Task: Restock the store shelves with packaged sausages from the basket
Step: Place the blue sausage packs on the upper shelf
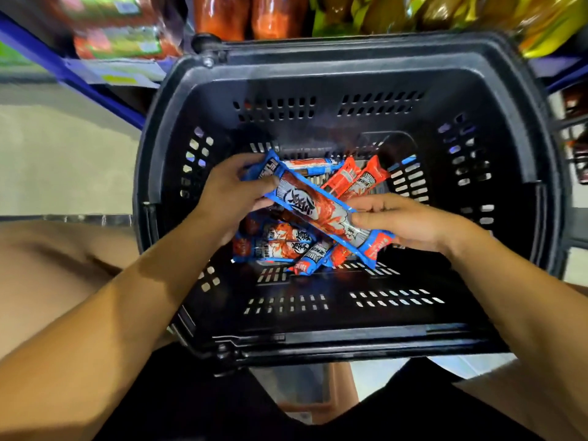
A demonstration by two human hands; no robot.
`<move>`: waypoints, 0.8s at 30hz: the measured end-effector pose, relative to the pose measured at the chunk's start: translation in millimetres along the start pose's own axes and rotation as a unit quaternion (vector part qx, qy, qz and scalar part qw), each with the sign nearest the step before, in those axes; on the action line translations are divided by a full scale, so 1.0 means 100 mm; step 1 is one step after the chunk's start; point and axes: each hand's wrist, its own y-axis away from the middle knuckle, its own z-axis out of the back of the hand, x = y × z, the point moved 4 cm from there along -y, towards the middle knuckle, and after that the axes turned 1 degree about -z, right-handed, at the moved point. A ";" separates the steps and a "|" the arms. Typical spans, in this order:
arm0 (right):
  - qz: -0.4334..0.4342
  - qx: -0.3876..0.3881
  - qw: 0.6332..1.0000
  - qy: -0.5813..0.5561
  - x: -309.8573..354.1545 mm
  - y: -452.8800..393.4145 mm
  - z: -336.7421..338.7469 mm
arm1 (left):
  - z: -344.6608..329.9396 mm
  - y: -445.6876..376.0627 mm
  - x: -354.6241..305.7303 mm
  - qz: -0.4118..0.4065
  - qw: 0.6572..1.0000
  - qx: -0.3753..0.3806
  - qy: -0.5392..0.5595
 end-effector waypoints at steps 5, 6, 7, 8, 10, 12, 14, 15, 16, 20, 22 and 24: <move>0.049 -0.081 0.992 -0.085 0.00 0.23 0.16 | 0.00 -0.03 0.01 0.021 0.999 -0.028 0.036; 0.065 -0.102 0.986 -0.115 0.00 0.27 0.19 | 0.00 -0.03 0.02 0.031 0.998 -0.027 0.038; 0.081 -0.129 0.978 -0.143 0.00 0.31 0.22 | -0.01 -0.03 0.02 0.039 0.998 -0.021 0.042; 0.097 -0.160 0.969 -0.160 0.00 0.34 0.25 | -0.02 -0.02 0.03 0.049 0.998 -0.008 0.044; 0.119 -0.221 0.951 -0.180 0.01 0.37 0.31 | -0.05 0.00 0.05 0.067 0.997 0.039 0.017; 0.136 -0.266 0.933 -0.202 0.02 0.37 0.35 | -0.08 0.05 0.10 0.079 0.988 0.112 -0.077; 0.137 -0.288 0.925 -0.206 0.02 0.34 0.36 | -0.13 0.12 0.20 0.083 0.966 0.175 -0.169; 0.134 -0.288 0.927 -0.197 0.02 0.31 0.35 | -0.17 0.15 0.23 0.075 0.956 0.200 -0.202; 0.132 -0.282 0.932 -0.184 0.02 0.27 0.33 | -0.21 0.19 0.26 0.061 0.945 0.227 -0.225; 0.124 -0.278 0.942 -0.144 0.02 0.09 0.30 | -0.27 0.22 0.35 0.043 0.920 0.277 -0.275; 0.125 -0.299 0.939 -0.116 0.00 0.02 0.34 | -0.22 0.18 0.38 0.044 0.913 0.268 -0.304; 0.119 -0.322 0.936 -0.080 -0.07 -0.05 0.37 | -0.18 0.14 0.40 0.040 0.911 0.247 -0.327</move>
